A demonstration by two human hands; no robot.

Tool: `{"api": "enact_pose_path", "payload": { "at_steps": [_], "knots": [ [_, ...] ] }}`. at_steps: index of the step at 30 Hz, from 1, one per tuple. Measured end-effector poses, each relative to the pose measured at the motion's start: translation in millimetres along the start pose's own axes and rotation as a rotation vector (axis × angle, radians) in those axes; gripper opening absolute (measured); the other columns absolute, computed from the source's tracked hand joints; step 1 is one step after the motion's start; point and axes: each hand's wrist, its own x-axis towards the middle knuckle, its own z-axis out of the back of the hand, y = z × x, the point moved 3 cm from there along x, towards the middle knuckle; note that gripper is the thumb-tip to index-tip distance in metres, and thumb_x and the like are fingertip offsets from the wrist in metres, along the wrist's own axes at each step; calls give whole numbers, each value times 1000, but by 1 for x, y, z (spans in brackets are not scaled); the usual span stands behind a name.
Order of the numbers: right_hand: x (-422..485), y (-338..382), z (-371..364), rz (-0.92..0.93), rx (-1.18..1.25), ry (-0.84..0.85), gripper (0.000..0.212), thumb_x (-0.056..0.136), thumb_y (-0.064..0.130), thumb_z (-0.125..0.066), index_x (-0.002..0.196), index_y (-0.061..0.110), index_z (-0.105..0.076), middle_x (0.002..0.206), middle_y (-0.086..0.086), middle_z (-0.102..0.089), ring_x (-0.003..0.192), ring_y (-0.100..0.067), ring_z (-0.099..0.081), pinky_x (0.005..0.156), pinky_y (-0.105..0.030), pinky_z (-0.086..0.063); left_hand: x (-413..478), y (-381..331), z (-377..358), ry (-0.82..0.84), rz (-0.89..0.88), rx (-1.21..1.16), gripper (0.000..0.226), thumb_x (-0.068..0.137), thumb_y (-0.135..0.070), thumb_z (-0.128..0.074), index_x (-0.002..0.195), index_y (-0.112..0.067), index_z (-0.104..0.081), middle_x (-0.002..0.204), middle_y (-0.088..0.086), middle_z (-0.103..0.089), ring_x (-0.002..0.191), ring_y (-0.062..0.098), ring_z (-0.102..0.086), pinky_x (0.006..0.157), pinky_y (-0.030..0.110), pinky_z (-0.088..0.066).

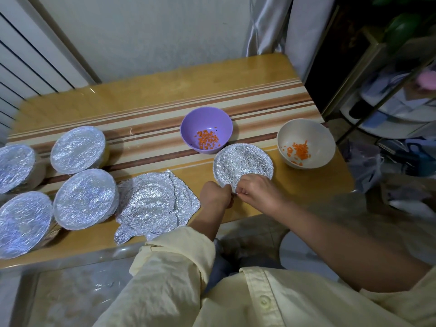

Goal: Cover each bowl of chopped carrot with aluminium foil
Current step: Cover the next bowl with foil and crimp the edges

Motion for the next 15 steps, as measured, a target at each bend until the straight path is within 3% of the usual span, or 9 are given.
{"api": "enact_pose_path", "payload": {
  "at_steps": [5,8,11,15],
  "knots": [
    [-4,-8,8,52,11,41,24,66,18,-86,78,12,-66,76,-1,-60,70,-20,-58,64,-23,-35,-16,-18,17,-30,11,55,29,77,-25,-61,79,3,-70,69,16,-73,73,34,-74,79,45,-61],
    [-9,-13,14,90,-17,37,22,66,14,-85,74,12,-65,74,0,-60,69,-21,-58,64,-19,-32,-17,-21,22,-22,31,52,22,82,-15,-61,64,-2,-64,55,12,-68,64,33,-73,76,47,-62],
    [-10,-10,9,132,-79,49,19,66,9,-82,71,12,-64,72,-2,-59,68,-24,-59,62,-27,-44,-13,-19,21,-10,19,63,21,82,-14,-60,71,3,-68,67,19,-72,65,35,-73,75,48,-62],
    [-6,-6,4,127,-126,35,18,62,3,-78,65,9,-61,66,-4,-58,61,-26,-58,56,-29,-45,-13,-14,20,-18,20,6,29,78,-24,-63,61,-1,-67,66,18,-73,63,36,-73,76,49,-62]
  ]
}}
